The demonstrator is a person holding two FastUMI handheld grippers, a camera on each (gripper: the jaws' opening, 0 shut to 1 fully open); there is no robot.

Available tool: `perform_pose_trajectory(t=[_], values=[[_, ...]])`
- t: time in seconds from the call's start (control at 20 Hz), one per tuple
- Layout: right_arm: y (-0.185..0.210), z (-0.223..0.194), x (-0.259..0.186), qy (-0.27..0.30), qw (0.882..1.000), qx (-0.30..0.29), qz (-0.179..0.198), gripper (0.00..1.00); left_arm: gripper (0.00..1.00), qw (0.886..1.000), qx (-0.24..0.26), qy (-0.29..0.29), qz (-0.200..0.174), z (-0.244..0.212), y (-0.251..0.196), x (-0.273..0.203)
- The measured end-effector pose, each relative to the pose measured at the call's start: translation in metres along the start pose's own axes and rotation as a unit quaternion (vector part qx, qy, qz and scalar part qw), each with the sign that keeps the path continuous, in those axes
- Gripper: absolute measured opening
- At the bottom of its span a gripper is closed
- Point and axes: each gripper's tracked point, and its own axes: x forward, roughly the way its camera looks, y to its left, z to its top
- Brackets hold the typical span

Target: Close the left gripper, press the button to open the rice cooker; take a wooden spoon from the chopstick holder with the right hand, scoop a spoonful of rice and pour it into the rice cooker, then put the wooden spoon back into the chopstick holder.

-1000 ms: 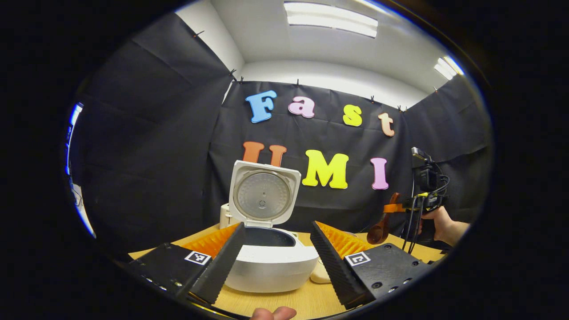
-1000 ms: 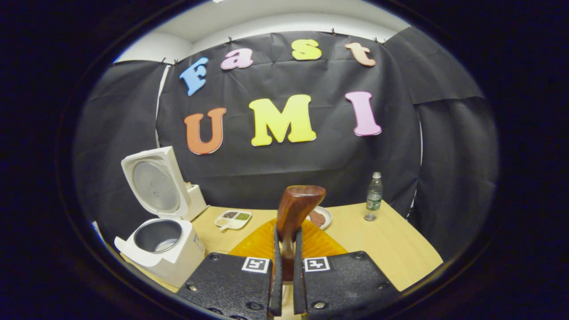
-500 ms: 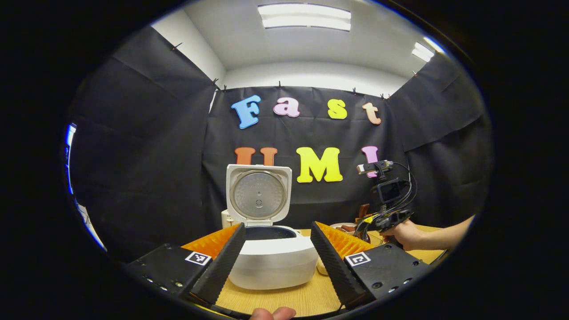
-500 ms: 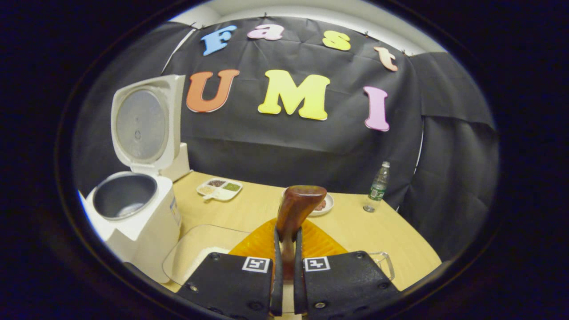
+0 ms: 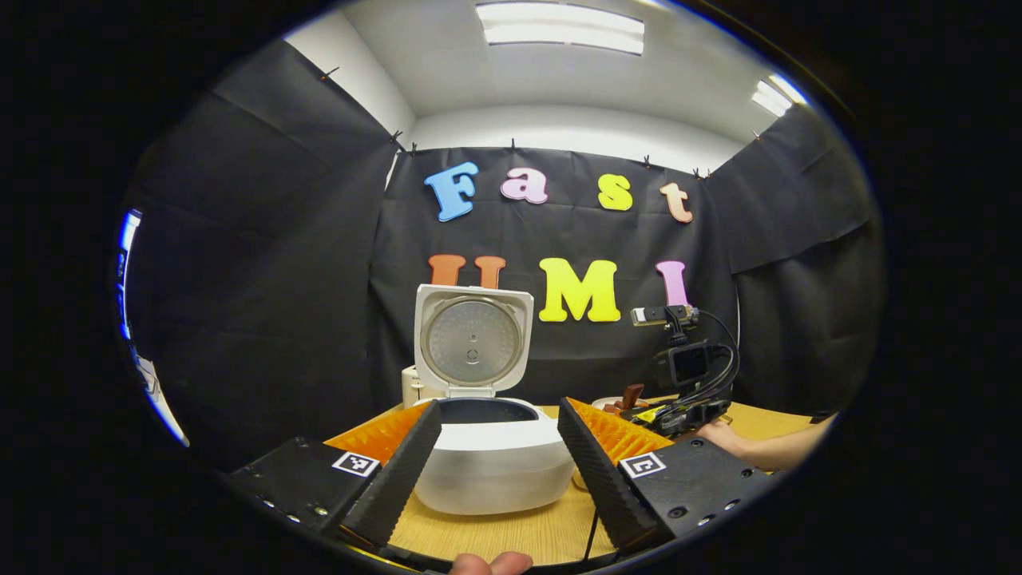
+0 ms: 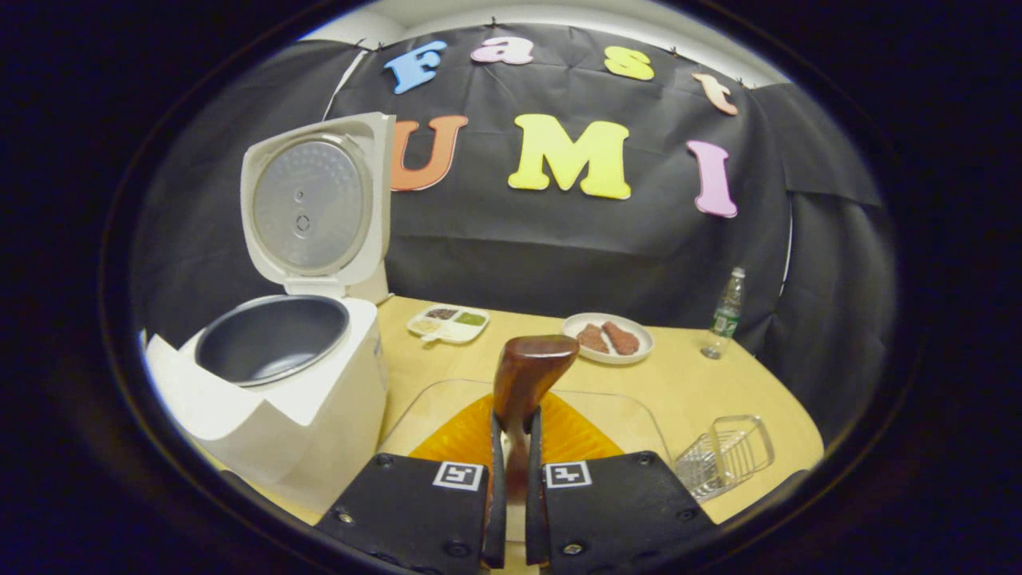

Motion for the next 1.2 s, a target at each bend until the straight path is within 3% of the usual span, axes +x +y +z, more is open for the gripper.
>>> perform_pose_trajectory(t=[0.15,0.3,0.5,0.65,0.95,1.1,1.2], values=[[0.004,0.000,0.000,0.014,0.997,0.075,0.025,0.15,0.94,1.000,-0.002,0.001,0.006,-0.002,0.005,-0.003],[0.000,0.002,-0.001,0.028,0.984,0.170,0.051,0.15,0.94,1.000,-0.006,0.002,0.008,-0.003,0.005,-0.004],[-0.015,0.005,0.000,0.034,0.966,0.248,0.068,0.15,0.94,1.000,-0.009,0.006,0.006,-0.003,0.003,-0.003],[-0.036,0.008,0.002,0.031,0.944,0.320,0.079,0.15,0.94,1.000,-0.008,0.007,0.005,-0.006,0.000,-0.004],[-0.090,0.021,-0.009,-0.001,0.886,0.454,0.096,0.14,0.94,1.000,-0.007,0.009,0.000,-0.008,-0.005,-0.001],[-0.111,0.032,-0.019,-0.024,0.869,0.484,0.097,0.15,0.94,1.000,-0.011,0.015,-0.002,-0.013,-0.006,0.001],[-0.117,0.040,-0.023,-0.034,0.865,0.490,0.097,0.14,0.94,1.000,-0.013,0.017,-0.001,-0.015,-0.003,0.004]])
